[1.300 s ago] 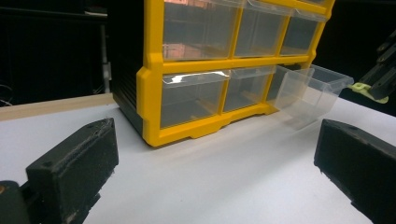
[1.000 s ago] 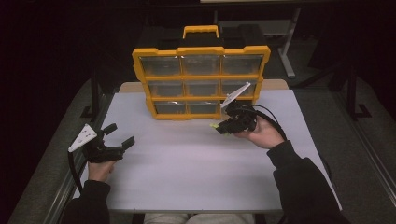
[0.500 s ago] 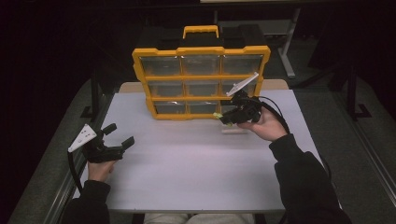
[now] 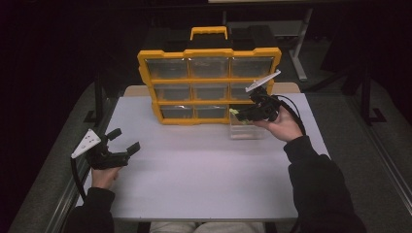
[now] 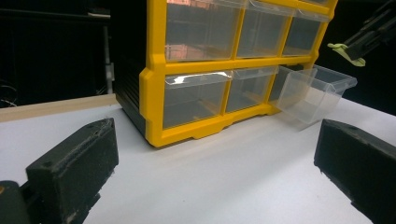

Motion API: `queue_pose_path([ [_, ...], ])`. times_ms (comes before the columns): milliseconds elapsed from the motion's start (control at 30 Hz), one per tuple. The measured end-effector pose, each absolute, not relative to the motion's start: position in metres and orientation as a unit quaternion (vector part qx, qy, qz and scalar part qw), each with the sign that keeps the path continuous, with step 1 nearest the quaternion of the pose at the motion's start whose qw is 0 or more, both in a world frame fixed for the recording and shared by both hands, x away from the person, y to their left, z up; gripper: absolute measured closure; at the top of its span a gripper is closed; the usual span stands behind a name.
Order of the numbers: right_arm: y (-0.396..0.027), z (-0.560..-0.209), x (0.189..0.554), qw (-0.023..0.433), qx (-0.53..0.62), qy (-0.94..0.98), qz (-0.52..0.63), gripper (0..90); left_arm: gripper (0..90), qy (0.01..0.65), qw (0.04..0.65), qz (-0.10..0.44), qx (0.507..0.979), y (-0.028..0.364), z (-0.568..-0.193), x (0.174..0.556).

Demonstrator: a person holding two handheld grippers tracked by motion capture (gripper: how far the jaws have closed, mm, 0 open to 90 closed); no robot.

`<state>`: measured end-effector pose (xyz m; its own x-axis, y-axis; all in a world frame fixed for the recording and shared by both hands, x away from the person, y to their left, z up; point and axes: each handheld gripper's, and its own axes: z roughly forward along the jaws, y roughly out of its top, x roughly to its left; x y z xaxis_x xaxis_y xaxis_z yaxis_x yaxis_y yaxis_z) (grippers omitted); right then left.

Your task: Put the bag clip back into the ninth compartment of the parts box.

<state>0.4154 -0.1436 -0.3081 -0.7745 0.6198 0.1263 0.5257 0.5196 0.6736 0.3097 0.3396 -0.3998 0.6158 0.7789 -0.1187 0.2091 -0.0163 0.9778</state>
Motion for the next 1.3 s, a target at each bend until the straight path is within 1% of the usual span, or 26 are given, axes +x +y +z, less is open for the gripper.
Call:
queue_pose_path([
  [467,-0.167,-0.316,0.43,0.072,0.375,0.851,0.36,77.2,0.0,0.369,0.596,0.24,0.672,0.34,-0.4,0.31],
  [767,-0.17,-0.319,0.433,0.08,0.391,0.847,0.35,77.0,0.0,0.368,0.596,0.24,0.672,0.34,-0.4,0.31],
  [833,-0.169,-0.321,0.434,0.082,0.389,0.85,0.347,75.3,0.0,0.368,0.596,0.239,0.672,0.339,-0.4,0.31],
  [867,-0.168,-0.321,0.434,0.088,0.389,0.851,0.342,65.4,0.0,0.368,0.596,0.24,0.672,0.34,-0.4,0.31],
  [900,-0.168,-0.321,0.434,0.088,0.389,0.851,0.342,65.4,0.0,0.368,0.596,0.24,0.672,0.34,-0.4,0.31],
  [933,-0.165,-0.323,0.433,0.098,0.381,0.857,0.332,53.1,0.0,0.369,0.597,0.239,0.671,0.34,-0.4,0.31],
  [967,-0.165,-0.323,0.433,0.098,0.381,0.857,0.332,53.1,0.0,0.369,0.597,0.239,0.671,0.34,-0.4,0.31],
  [1000,-0.162,-0.325,0.43,0.095,0.372,0.864,0.326,41.9,0.0,0.37,0.596,0.238,0.671,0.34,-0.4,0.31],
  [1033,-0.162,-0.325,0.43,0.095,0.372,0.864,0.326,41.9,0.0,0.37,0.596,0.238,0.671,0.34,-0.4,0.31],
  [1067,-0.16,-0.325,0.429,0.095,0.373,0.864,0.325,33.3,0.0,0.369,0.596,0.238,0.672,0.339,-0.4,0.31],
  [1100,-0.16,-0.325,0.429,0.095,0.373,0.864,0.325,33.3,0.0,0.369,0.596,0.238,0.672,0.339,-0.4,0.31],
  [1133,-0.16,-0.324,0.428,0.097,0.374,0.862,0.328,25.2,0.0,0.368,0.596,0.238,0.673,0.339,-0.4,0.31],
  [1167,-0.16,-0.324,0.428,0.097,0.374,0.862,0.328,25.2,0.0,0.368,0.596,0.238,0.673,0.339,-0.4,0.31],
  [1200,-0.161,-0.323,0.428,0.096,0.377,0.859,0.332,17.5,0.0,0.368,0.596,0.238,0.673,0.339,-0.4,0.31],
  [1233,-0.161,-0.322,0.427,0.096,0.378,0.858,0.335,12.7,0.0,0.368,0.596,0.238,0.673,0.339,-0.4,0.31],
  [1267,-0.162,-0.322,0.427,0.094,0.378,0.857,0.338,10.1,0.0,0.369,0.596,0.237,0.672,0.34,-0.4,0.31],
  [1300,-0.163,-0.322,0.426,0.095,0.38,0.855,0.34,3.1,0.0,0.369,0.596,0.237,0.672,0.34,-0.4,0.31],
])
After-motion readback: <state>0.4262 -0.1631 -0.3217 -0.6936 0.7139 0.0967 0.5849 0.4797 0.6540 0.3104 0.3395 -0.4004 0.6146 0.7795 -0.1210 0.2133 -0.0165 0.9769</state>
